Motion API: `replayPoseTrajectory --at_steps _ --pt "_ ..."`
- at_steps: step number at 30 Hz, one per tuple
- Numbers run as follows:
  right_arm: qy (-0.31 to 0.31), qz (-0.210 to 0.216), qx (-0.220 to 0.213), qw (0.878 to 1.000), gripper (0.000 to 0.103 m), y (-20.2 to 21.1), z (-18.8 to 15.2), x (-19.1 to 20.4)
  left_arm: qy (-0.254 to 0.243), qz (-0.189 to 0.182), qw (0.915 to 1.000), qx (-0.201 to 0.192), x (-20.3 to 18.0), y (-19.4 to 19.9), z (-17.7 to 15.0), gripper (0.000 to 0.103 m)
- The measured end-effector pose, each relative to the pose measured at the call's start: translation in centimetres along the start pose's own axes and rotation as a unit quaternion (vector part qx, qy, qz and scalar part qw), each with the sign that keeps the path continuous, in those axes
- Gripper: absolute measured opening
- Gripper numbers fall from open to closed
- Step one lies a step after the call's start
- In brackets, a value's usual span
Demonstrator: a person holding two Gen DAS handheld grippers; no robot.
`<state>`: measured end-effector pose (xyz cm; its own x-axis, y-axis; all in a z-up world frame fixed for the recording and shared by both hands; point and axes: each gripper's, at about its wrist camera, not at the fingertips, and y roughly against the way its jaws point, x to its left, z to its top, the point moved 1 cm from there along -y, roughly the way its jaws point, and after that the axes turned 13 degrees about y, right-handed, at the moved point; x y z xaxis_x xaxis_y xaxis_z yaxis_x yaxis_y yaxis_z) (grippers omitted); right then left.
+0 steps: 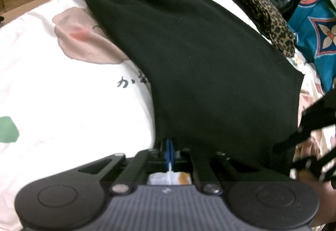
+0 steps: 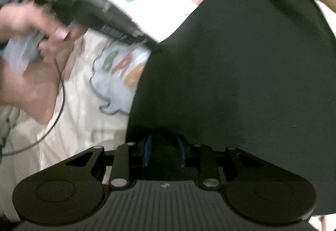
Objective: Fold clothes
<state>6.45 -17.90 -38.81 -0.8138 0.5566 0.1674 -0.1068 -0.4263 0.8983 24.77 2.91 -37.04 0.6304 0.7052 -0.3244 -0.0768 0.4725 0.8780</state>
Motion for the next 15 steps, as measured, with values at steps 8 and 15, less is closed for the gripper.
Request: replayPoseTrajectory --at_steps 8,15 --pt "-0.054 -0.071 -0.035 0.995 0.032 3.9 -1.4 -4.5 0.047 -0.017 0.9987 0.002 4.1 3.1 2.0 0.022" --pt "-0.116 -0.141 -0.051 0.982 0.032 6.1 -4.1 -8.6 0.020 -0.022 0.9993 0.024 4.4 5.2 3.3 0.037"
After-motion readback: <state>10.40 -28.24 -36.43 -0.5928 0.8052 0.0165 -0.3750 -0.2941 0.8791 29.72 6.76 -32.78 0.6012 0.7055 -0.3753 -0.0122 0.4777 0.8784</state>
